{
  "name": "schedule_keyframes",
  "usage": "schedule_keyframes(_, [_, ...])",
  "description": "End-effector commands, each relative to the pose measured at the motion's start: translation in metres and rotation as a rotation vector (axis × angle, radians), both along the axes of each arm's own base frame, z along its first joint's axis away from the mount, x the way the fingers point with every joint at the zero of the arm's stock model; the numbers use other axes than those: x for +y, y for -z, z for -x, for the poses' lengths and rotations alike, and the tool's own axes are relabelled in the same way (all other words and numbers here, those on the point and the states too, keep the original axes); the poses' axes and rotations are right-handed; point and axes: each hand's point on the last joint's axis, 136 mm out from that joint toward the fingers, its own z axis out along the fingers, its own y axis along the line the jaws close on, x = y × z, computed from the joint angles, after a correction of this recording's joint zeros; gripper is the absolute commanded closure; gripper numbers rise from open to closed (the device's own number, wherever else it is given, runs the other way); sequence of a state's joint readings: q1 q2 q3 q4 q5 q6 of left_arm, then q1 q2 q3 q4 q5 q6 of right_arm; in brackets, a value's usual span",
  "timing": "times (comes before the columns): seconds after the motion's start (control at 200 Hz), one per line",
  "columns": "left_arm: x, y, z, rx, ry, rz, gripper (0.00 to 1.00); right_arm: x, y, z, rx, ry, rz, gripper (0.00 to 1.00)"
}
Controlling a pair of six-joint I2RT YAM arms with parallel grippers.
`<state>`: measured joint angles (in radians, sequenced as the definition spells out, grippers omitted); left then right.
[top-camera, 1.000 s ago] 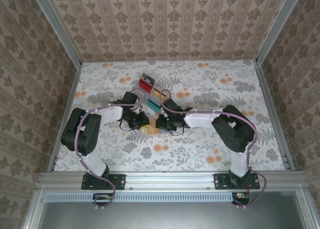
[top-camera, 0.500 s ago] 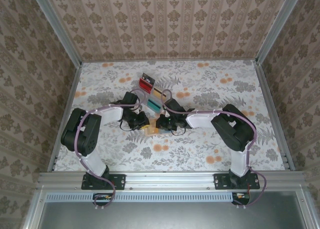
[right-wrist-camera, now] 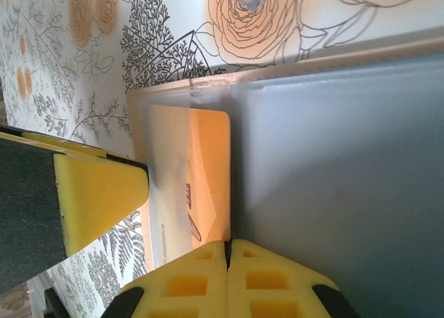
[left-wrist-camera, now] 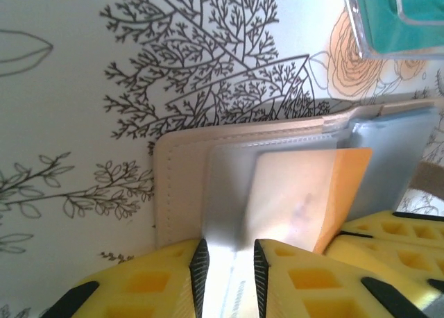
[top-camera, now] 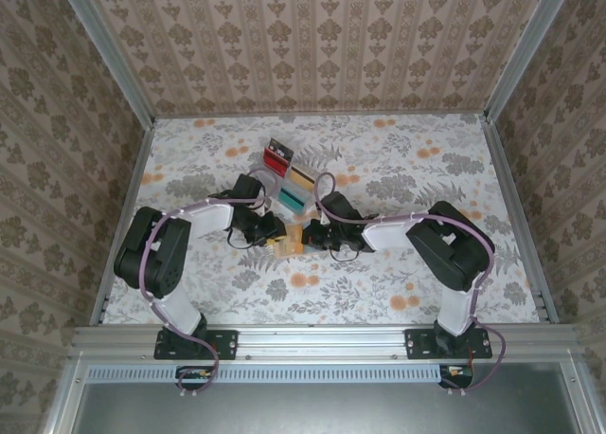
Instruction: Take the credit cards out of the card holder
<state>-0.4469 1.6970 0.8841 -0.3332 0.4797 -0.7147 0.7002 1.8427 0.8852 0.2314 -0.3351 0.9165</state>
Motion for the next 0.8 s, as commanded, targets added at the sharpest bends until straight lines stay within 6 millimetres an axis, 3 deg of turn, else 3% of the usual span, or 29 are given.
schedule_keyframes(0.0, [0.012, 0.006, 0.014, 0.025, 0.043, -0.070, 0.72, -0.014, -0.011, -0.003, -0.056, 0.023, 0.036, 1.00])
schedule_keyframes(0.17, [0.007, 0.012, 0.018, 0.050, 0.078, -0.046, 0.77, -0.003, -0.001, 0.001, -0.005, -0.016, 0.024, 0.93])
schedule_keyframes(0.295, [0.007, 0.017, 0.018, 0.061, 0.080, -0.050, 0.80, 0.005, 0.007, -0.001, 0.034, -0.022, 0.012, 0.81])
schedule_keyframes(0.46, [0.009, 0.019, 0.019, 0.066, 0.077, -0.058, 0.81, 0.010, 0.005, -0.005, 0.026, -0.028, -0.013, 0.79])
schedule_keyframes(0.545, [0.010, 0.020, 0.019, 0.068, 0.075, -0.066, 0.82, 0.009, 0.004, -0.006, 0.020, -0.019, -0.022, 0.81])
schedule_keyframes(0.645, [0.012, 0.020, 0.020, 0.061, 0.074, -0.072, 0.82, 0.005, 0.002, -0.008, 0.007, -0.002, -0.019, 0.92])
schedule_keyframes(0.79, [0.014, 0.012, 0.014, 0.014, 0.058, -0.067, 0.82, -0.019, -0.005, -0.008, -0.052, 0.017, 0.057, 1.00])
